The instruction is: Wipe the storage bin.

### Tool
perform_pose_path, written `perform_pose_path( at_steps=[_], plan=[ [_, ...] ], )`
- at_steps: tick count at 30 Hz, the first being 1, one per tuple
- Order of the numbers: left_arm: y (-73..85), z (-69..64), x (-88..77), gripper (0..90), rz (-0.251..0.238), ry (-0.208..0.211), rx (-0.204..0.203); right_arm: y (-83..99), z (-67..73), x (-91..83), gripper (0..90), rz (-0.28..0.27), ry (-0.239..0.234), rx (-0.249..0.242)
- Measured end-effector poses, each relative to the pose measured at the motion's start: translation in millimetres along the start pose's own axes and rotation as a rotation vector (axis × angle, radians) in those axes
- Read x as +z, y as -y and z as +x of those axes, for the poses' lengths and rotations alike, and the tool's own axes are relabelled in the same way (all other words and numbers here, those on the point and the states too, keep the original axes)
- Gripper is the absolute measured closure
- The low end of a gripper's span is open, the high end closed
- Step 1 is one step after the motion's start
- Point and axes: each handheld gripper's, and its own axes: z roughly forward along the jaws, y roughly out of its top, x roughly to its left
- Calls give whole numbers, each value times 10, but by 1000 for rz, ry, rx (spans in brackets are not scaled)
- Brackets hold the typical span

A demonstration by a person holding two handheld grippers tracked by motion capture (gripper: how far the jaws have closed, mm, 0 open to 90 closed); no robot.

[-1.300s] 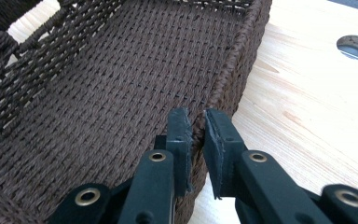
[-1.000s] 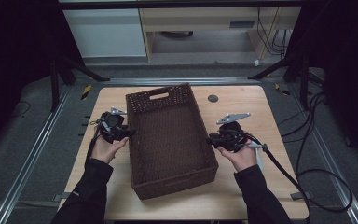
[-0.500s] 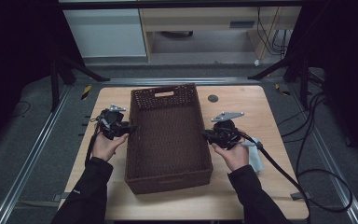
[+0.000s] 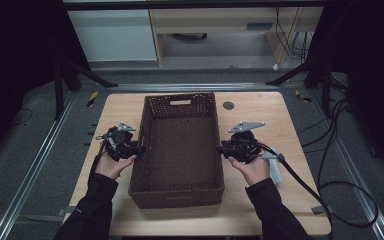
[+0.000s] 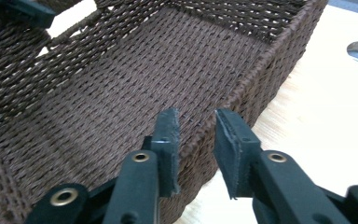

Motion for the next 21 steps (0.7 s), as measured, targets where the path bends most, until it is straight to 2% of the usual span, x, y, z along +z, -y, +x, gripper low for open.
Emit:
perform_pose_path(
  at_steps=[3, 7, 11, 15, 21],
  plan=[
    [1, -27, 42, 597, 17, -18, 13, 6, 3, 42, 652, -1, 11, -2],
    [-12, -21, 60, 612, 21, -24, 11, 13, 3, 104, 624, 3, 27, -7],
    [-27, -10, 104, 630, 23, -38, 7, 28, 9, 161, 656, 23, 30, -7],
    [-22, 25, 134, 640, 40, -9, -14, 27, 28, 161, 675, 27, 29, -6],
    [-20, -7, 117, 657, 50, -28, -7, 46, 77, 141, 679, 28, 39, -3]
  ],
)
